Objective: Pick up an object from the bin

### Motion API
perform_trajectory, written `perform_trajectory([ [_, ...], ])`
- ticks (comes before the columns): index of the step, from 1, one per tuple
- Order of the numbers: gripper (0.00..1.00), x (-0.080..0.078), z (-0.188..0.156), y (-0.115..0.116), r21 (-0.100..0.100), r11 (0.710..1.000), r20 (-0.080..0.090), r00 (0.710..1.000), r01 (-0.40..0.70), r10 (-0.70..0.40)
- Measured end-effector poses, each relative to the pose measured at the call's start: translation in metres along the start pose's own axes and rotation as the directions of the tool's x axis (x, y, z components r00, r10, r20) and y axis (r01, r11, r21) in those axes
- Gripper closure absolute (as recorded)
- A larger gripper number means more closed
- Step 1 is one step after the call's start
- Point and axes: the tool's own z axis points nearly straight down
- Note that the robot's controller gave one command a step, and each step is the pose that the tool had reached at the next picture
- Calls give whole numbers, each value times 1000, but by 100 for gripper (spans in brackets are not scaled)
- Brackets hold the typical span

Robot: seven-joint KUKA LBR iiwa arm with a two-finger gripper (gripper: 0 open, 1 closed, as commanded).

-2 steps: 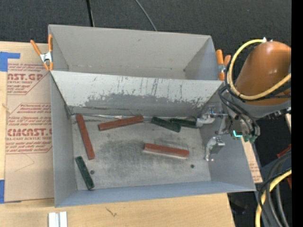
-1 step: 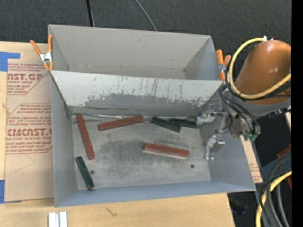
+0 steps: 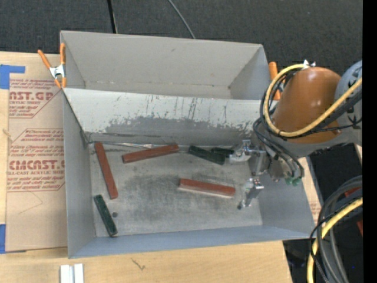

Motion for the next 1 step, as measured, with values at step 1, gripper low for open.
perform_trajectory([
  [1,0,10,68,-9,-2,998,-2,998,-61,61],
])
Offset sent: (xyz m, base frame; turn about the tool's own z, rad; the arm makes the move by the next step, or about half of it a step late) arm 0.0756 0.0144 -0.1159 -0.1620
